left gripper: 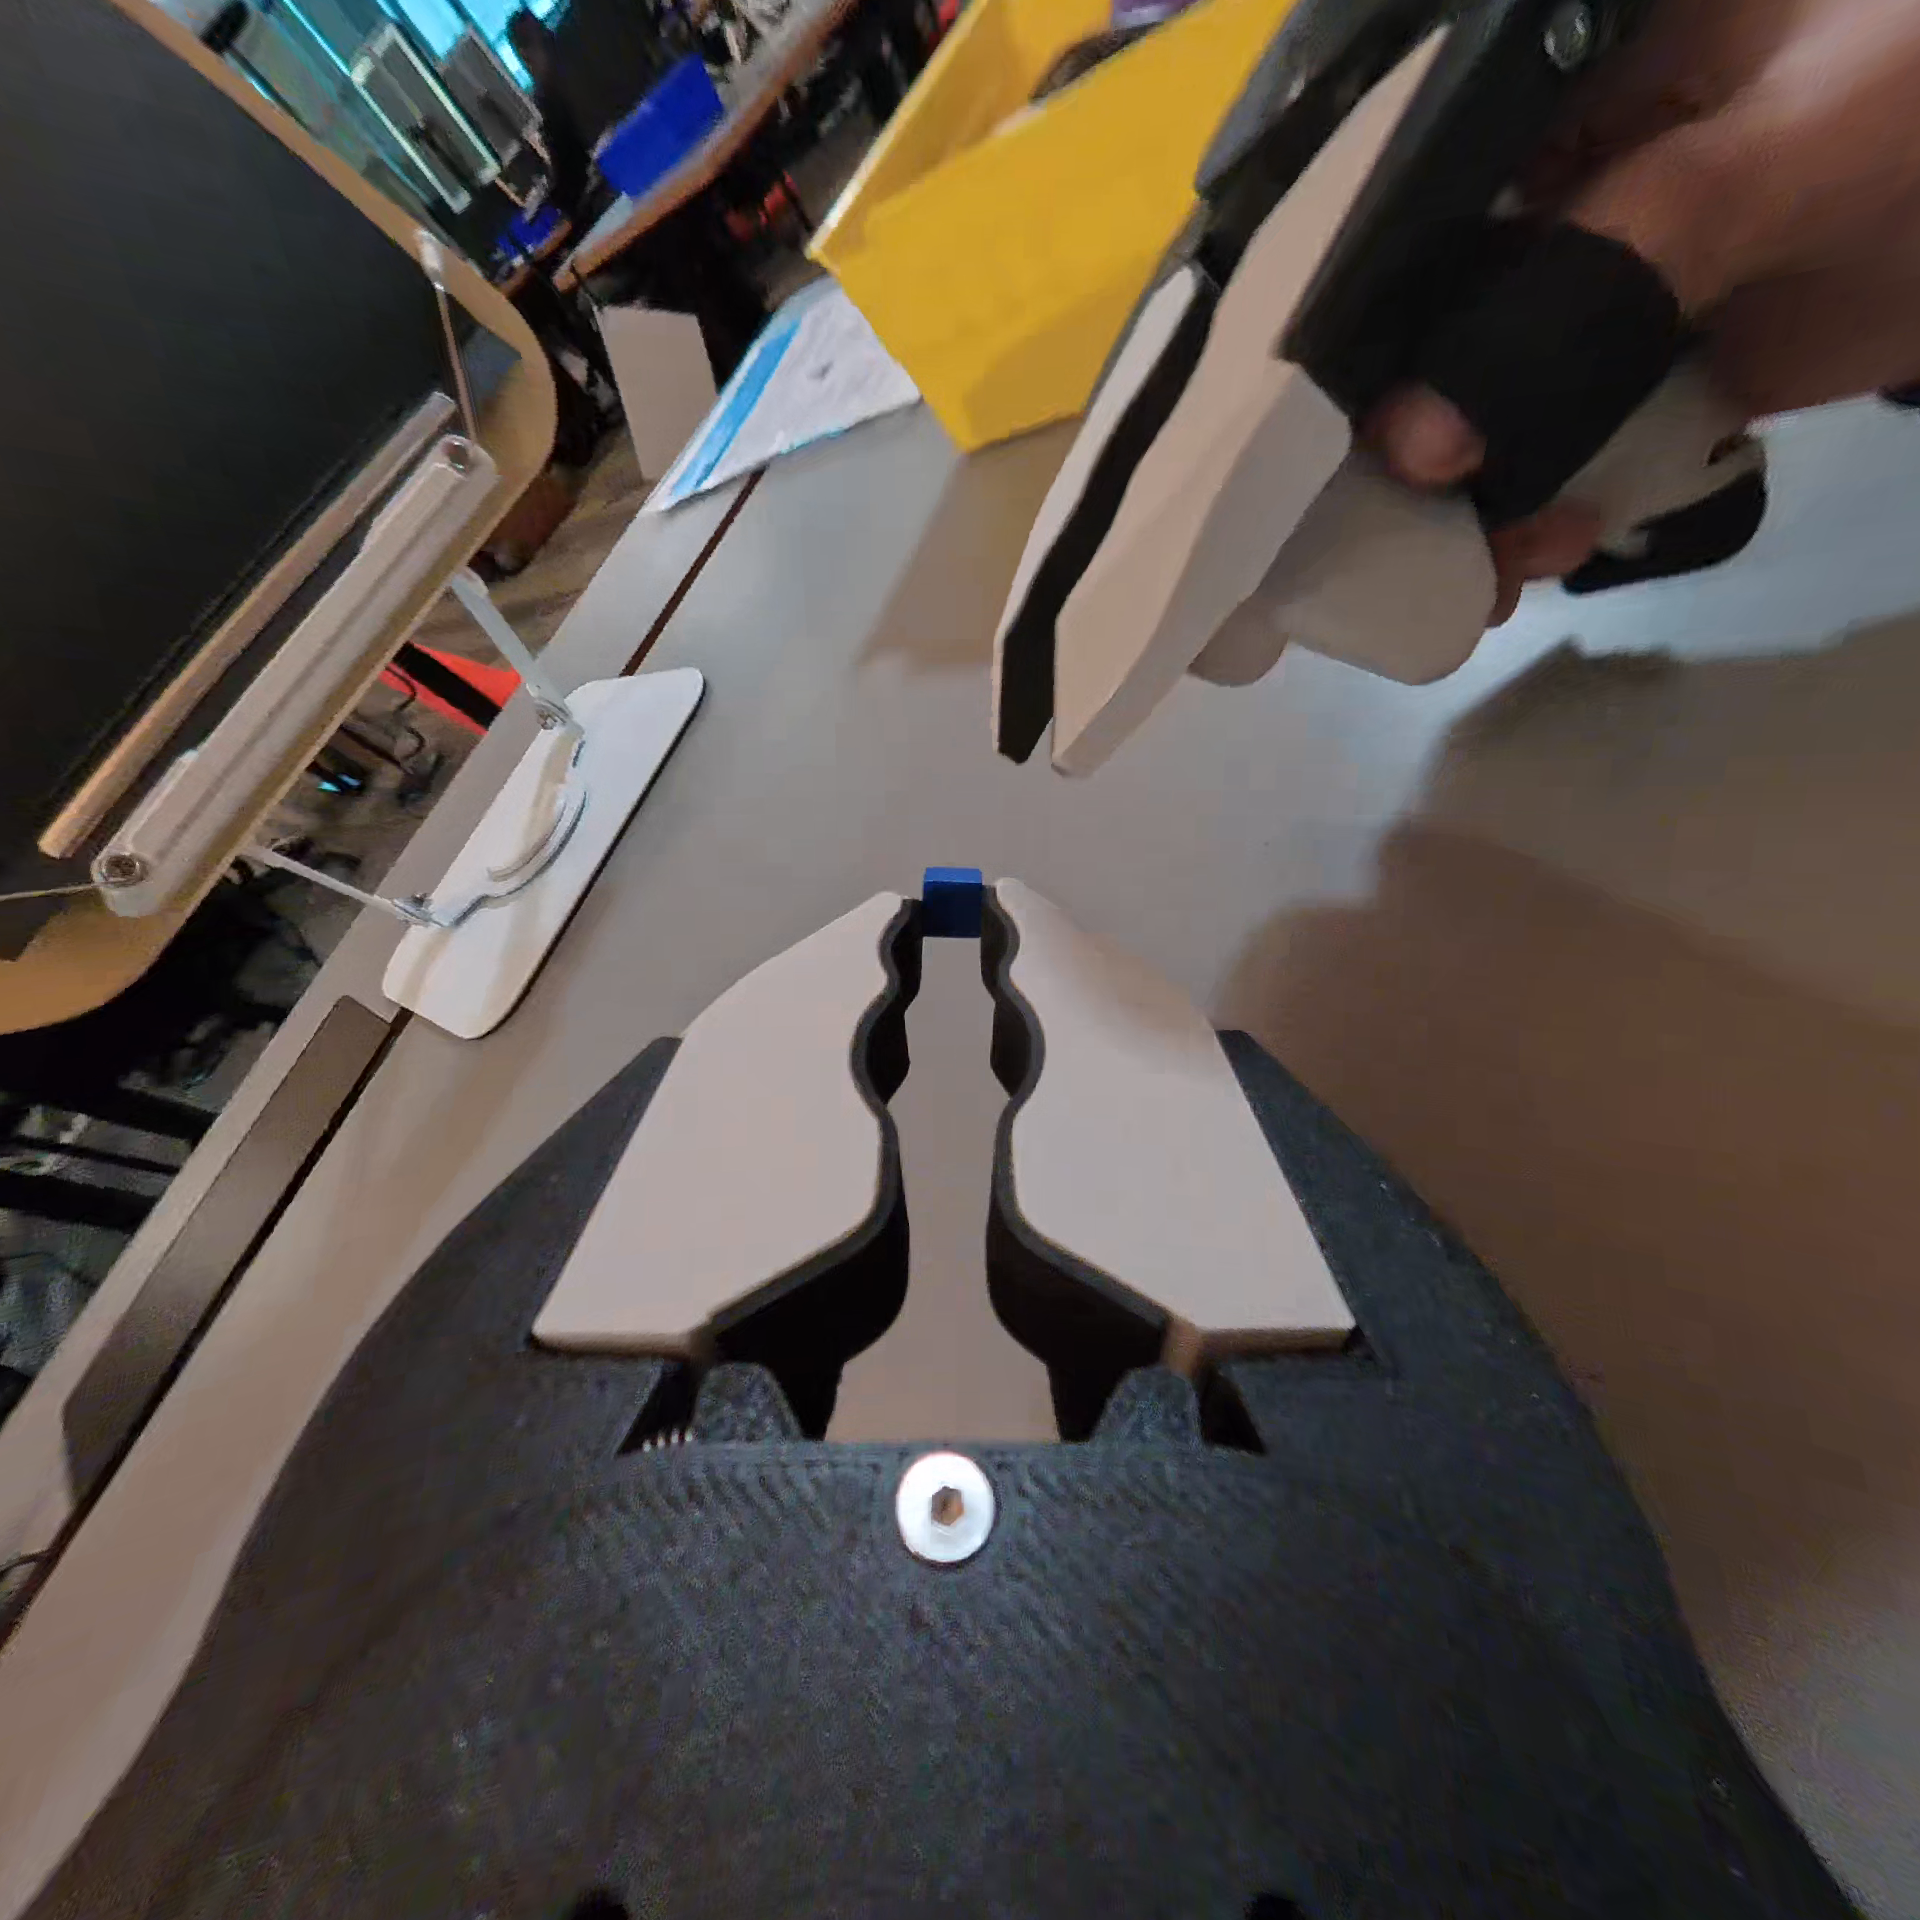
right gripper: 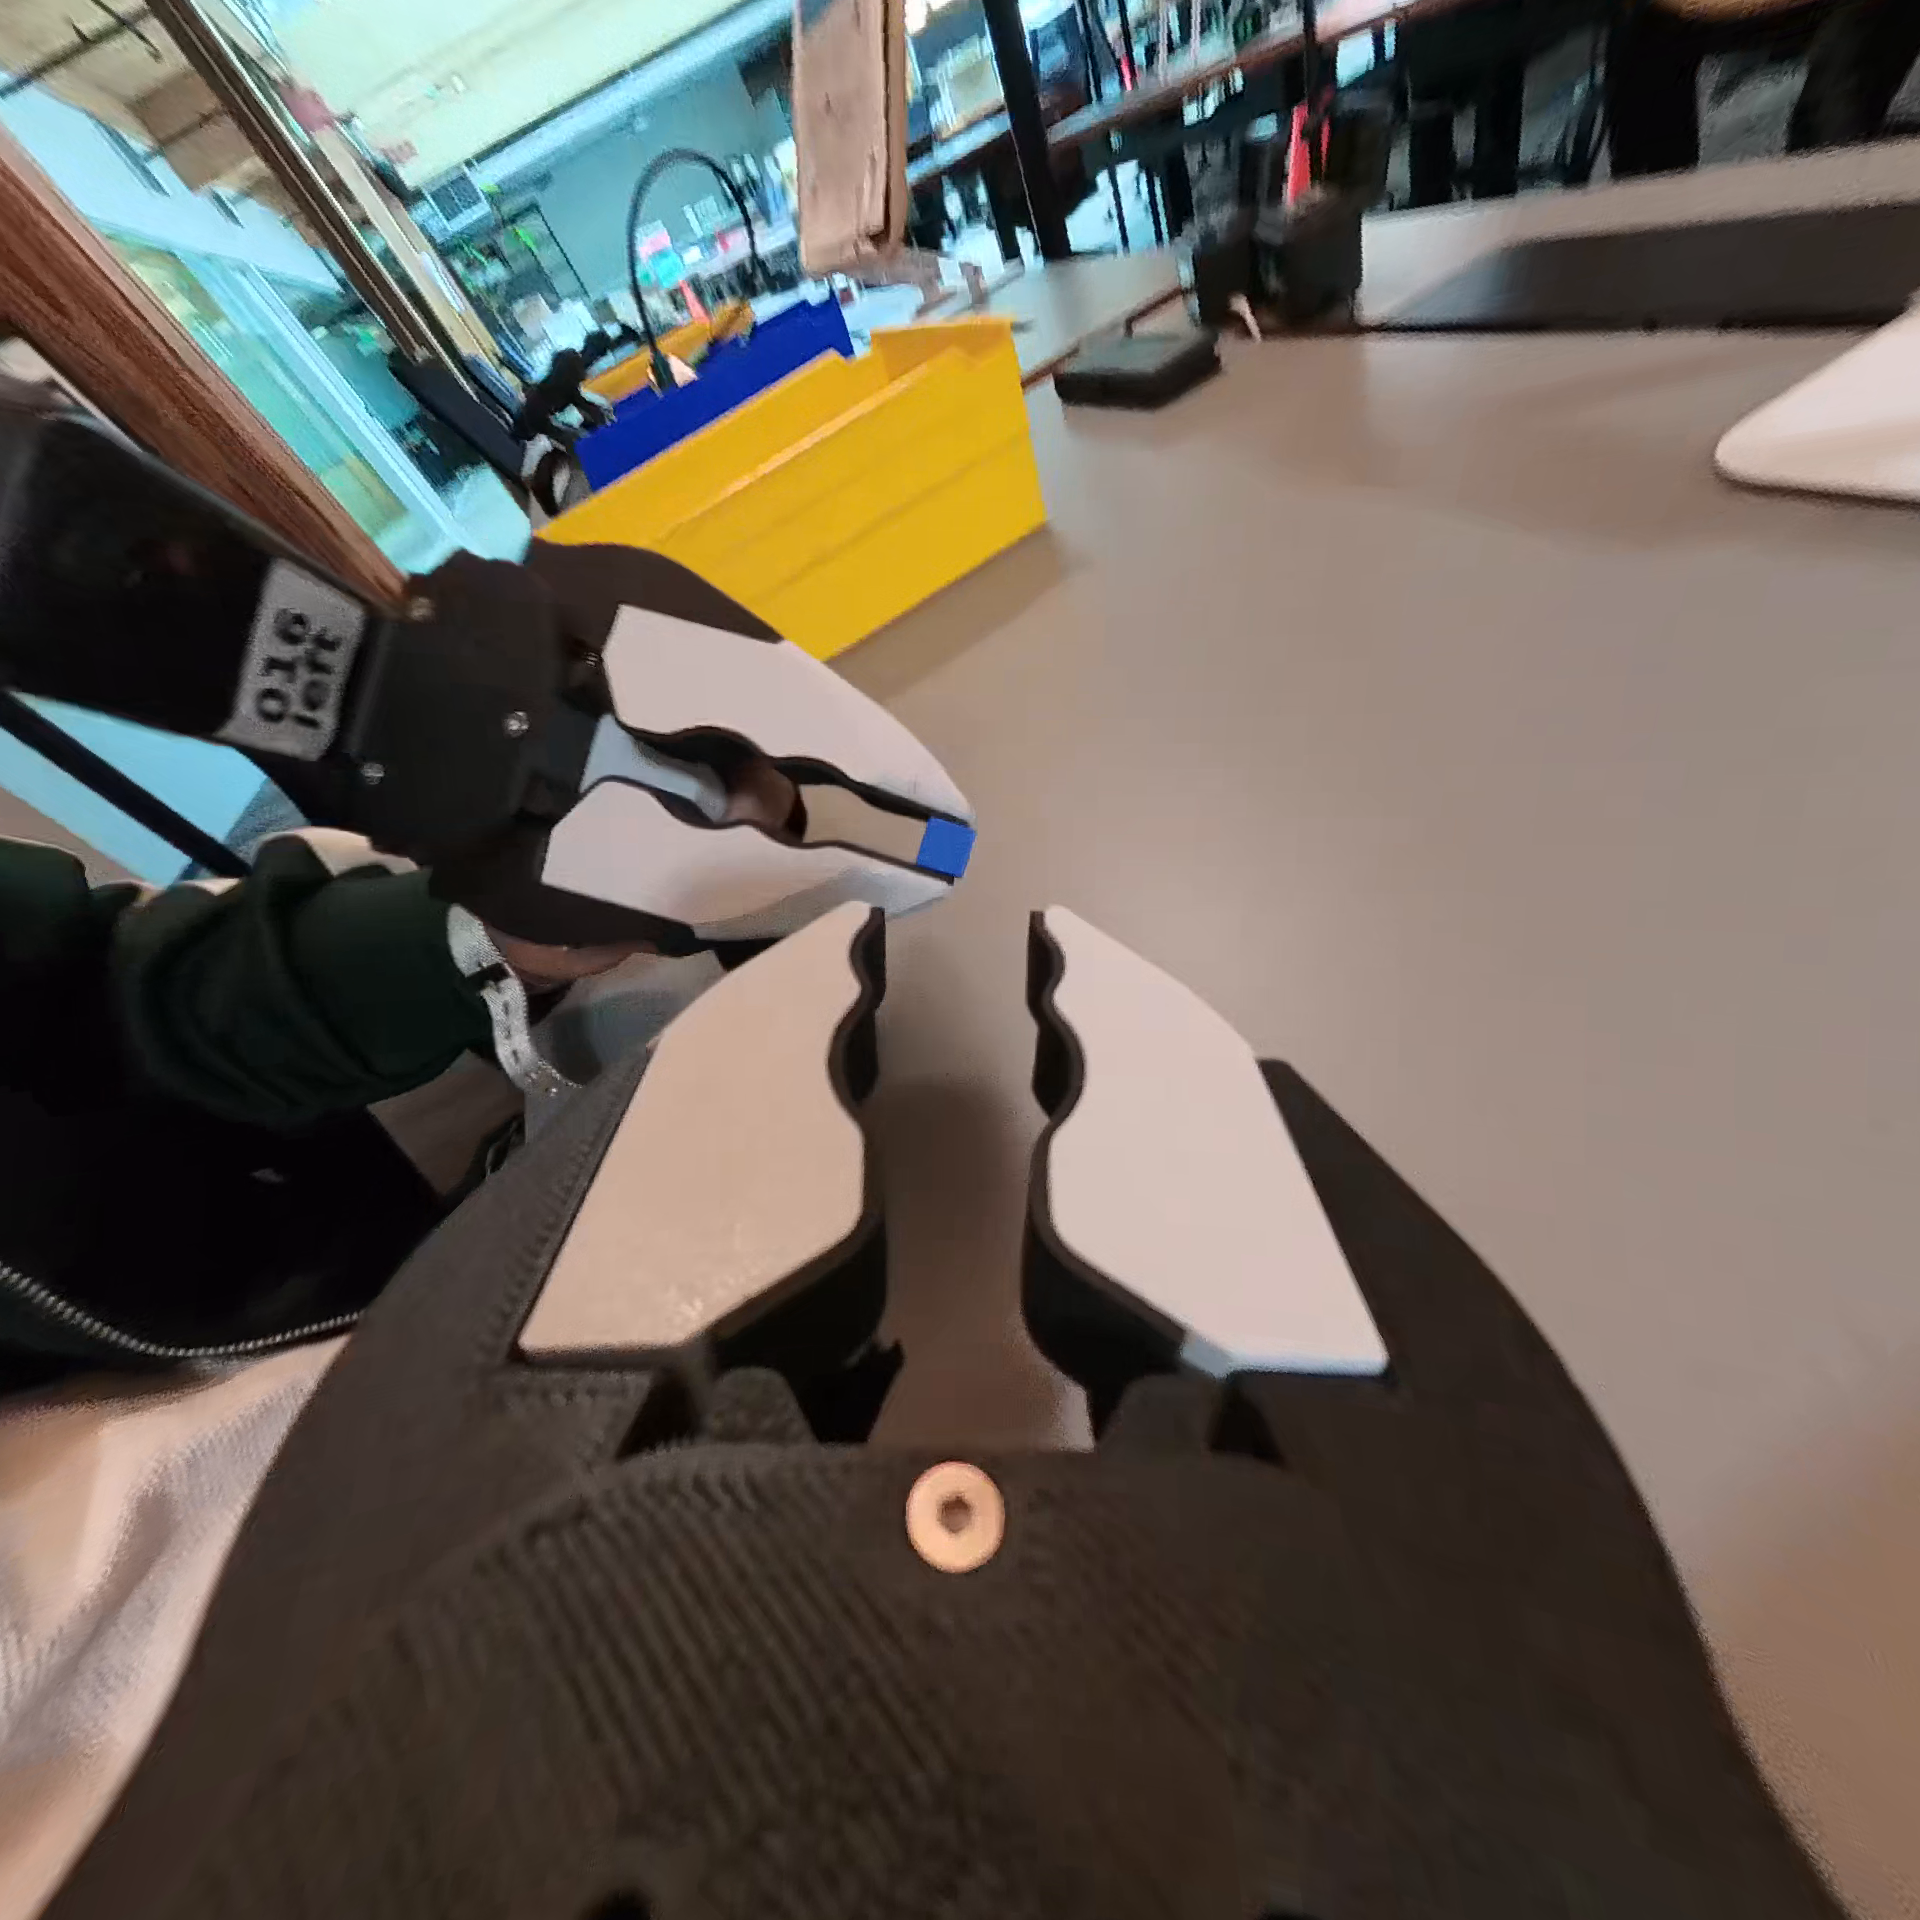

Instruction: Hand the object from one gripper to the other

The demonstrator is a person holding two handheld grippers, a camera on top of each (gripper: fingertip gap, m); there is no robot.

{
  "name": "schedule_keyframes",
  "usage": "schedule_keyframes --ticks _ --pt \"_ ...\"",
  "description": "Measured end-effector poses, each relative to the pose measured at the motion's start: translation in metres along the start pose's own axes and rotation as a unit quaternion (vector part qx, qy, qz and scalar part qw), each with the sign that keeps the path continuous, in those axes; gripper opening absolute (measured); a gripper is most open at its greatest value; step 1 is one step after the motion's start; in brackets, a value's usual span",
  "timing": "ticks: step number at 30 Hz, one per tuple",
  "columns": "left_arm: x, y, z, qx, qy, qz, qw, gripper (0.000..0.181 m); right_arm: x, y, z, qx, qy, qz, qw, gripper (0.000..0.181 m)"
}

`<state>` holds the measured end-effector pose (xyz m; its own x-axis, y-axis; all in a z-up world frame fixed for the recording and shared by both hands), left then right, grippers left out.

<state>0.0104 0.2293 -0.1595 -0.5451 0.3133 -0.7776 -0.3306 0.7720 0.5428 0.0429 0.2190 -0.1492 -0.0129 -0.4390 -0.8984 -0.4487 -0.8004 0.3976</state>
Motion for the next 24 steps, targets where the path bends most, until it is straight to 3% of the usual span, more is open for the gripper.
schedule_keyframes --ticks 10,20,24 --pt "0.002 -0.025 0.008 -0.006 0.047 0.124 0.991 0.013 0.013 -0.002 0.008 -0.008 0.026 0.058 0.998 0.023" --pt "-0.001 -0.028 0.008 -0.007 0.045 0.129 0.991 0.013 0.022 -0.003 0.011 -0.010 0.051 0.071 0.996 0.021" --pt "-0.003 -0.030 0.008 -0.008 0.045 0.139 0.989 0.013 0.023 -0.001 0.011 -0.018 0.056 0.070 0.996 0.011"
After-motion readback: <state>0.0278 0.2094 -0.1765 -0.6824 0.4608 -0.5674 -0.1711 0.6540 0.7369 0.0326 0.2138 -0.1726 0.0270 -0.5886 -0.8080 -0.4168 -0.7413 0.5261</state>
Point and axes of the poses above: each gripper's, where its closed fingertips meet, z out along the fingers, x out of its underside, y = z × x across the jaws, the point moved 1 cm from there along -z, back along the fingers, and after that the axes turned 5 degrees about -x, right-handed, at the moved point
